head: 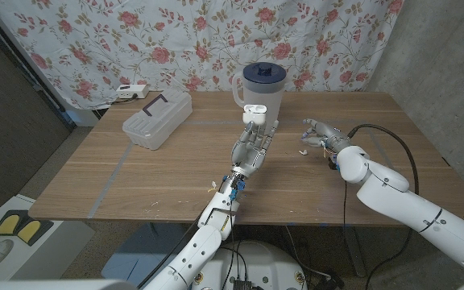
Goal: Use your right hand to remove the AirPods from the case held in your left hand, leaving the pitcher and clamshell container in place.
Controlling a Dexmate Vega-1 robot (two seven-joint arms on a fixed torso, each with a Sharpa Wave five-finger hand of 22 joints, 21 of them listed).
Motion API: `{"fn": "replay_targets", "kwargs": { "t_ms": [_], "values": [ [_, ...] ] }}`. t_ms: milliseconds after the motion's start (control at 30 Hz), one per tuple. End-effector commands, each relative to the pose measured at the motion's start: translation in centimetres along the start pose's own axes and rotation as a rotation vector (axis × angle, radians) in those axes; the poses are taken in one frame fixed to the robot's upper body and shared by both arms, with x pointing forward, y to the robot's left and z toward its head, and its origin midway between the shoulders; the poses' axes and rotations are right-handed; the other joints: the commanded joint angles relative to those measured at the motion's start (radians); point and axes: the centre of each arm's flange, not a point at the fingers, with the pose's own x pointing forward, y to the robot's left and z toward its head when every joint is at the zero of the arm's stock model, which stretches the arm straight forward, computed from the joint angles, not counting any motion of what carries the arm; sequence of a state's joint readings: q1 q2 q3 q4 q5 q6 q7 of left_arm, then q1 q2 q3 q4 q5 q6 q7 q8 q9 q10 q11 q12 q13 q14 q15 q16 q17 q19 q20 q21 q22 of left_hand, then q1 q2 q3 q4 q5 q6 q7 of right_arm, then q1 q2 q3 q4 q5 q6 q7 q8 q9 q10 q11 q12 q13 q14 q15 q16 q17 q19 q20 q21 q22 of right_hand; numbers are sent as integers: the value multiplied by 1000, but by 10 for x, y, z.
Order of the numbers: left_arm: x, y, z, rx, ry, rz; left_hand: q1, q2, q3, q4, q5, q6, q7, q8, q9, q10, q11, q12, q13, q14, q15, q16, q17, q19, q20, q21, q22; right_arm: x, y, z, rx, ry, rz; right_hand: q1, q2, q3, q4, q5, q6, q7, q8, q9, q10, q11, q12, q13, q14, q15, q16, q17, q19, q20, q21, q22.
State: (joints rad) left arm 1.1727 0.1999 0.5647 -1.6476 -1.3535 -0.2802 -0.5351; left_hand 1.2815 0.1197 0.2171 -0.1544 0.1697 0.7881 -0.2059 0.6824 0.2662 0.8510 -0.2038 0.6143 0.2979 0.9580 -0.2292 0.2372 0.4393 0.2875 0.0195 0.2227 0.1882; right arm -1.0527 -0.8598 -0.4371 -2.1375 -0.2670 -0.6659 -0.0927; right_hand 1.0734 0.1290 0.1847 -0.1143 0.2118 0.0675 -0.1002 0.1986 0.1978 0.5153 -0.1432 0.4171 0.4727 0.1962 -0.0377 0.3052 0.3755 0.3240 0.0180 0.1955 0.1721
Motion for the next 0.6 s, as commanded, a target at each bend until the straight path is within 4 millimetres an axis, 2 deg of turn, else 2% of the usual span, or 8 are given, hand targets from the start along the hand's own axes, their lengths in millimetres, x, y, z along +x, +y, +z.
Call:
{"fn": "replay_targets", "kwargs": {
  "t_ms": [33, 167, 600],
  "values": [
    [4, 7, -4, -24, -3, 5, 17, 25, 0, 2, 8, 50, 24, 62, 2, 19, -3, 8, 335, 22, -12, 9, 1, 1, -10, 2, 6, -23, -31, 14, 35, -47, -40, -19, 4, -4, 8, 0, -1, -5, 3, 2, 5, 3, -7, -2, -1, -84, -3, -1, -2, 5, 1, 3],
    [6, 9, -5, -33, 5, 6, 16, 26, 0, 3, 8, 49, 25, 60, 0, 19, -3, 7, 334, 21, -10, 7, 0, 0, -9, 2, 6, -30, -35, 19, 43, -60, -45, -35, 6, -9, 17, -2, 0, -4, 4, 2, 7, 9, -13, -7, 0, -80, -1, -1, -2, 8, 1, 4],
    [2, 16, -7, -44, 26, 25, 19, 25, -2, 2, 8, 49, 23, 57, -6, 19, -5, 7, 333, 22, -12, 7, 1, 0, -9, 2, 6, -49, -53, 26, 103, -114, -74, -50, 11, -13, 24, -5, 3, -1, 6, 2, 17, 18, -20, -15, 6, -75, 3, -3, 1, 10, 3, 4]
  ]
}}
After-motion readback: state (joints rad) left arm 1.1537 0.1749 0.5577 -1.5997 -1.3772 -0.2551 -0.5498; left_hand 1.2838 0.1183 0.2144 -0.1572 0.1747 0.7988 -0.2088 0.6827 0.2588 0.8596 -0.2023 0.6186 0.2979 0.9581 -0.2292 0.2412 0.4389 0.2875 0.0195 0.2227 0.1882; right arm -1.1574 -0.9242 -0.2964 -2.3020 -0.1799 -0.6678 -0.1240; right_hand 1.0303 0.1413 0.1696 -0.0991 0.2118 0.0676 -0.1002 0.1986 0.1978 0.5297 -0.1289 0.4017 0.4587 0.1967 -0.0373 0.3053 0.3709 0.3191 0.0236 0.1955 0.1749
